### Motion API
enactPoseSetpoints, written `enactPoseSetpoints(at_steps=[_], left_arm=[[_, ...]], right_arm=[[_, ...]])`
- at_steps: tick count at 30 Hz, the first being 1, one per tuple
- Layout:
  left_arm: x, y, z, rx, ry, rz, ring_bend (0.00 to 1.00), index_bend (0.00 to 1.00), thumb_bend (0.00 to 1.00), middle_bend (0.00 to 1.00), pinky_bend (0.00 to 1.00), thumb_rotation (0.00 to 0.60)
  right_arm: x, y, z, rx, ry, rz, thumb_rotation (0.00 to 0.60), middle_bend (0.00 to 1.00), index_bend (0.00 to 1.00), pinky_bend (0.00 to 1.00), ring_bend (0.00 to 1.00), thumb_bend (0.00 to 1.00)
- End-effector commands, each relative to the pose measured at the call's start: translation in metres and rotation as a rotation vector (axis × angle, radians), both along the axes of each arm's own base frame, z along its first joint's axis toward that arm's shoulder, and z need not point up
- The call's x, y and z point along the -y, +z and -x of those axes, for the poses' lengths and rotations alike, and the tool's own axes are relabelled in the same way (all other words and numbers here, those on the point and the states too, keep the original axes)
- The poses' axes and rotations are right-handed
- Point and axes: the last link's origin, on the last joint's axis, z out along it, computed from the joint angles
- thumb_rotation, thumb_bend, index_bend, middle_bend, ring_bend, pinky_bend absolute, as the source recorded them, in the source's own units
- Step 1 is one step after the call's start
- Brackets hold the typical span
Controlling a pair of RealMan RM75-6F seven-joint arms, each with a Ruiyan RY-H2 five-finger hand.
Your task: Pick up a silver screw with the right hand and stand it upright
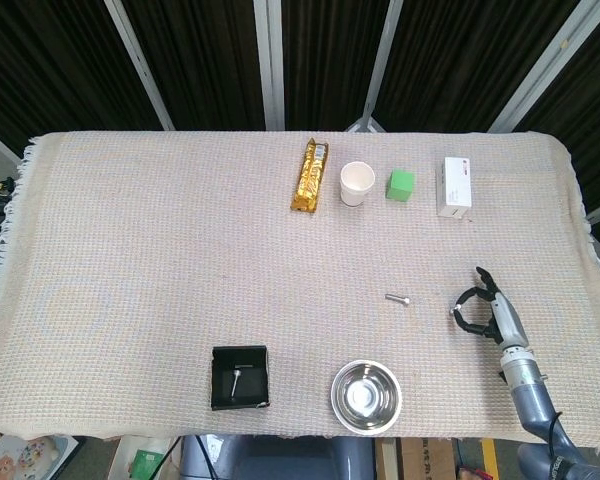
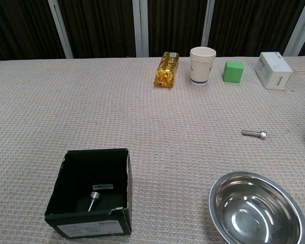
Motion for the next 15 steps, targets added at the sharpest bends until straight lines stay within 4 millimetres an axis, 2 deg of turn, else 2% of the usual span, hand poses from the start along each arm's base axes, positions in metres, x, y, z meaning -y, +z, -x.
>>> enactPoseSetpoints(at_steps=[1, 8, 15], left_arm=[[0.0001, -0.0002, -0.0001, 0.000, 0.000, 0.001, 0.02, 0.05, 0.04, 0.07, 0.13, 0.600], [0.0000, -0.0003, -0.0002, -0.001, 0.000, 0.001, 0.02, 0.05, 0.04, 0.07, 0.13, 0.600], [-0.0003, -0.0007, -0.0003, -0.002, 0.001, 0.002, 0.02, 0.05, 0.04, 0.07, 0.13, 0.600]], right_arm=[[-0.0001, 0.0003, 0.0004, -0.006, -0.005, -0.007, 0.600, 0.00, 0.61, 0.00, 0.00, 0.40], [0.0005, 0.0020, 0.0009, -0.012, -0.017, -0.012, 0.600, 0.00, 0.60, 0.00, 0.00, 0.40], [-0.0002, 0.0035, 0.0024, -0.018, -0.031, -0.034, 0.600, 0.00, 0.54, 0.00, 0.00, 0.40]])
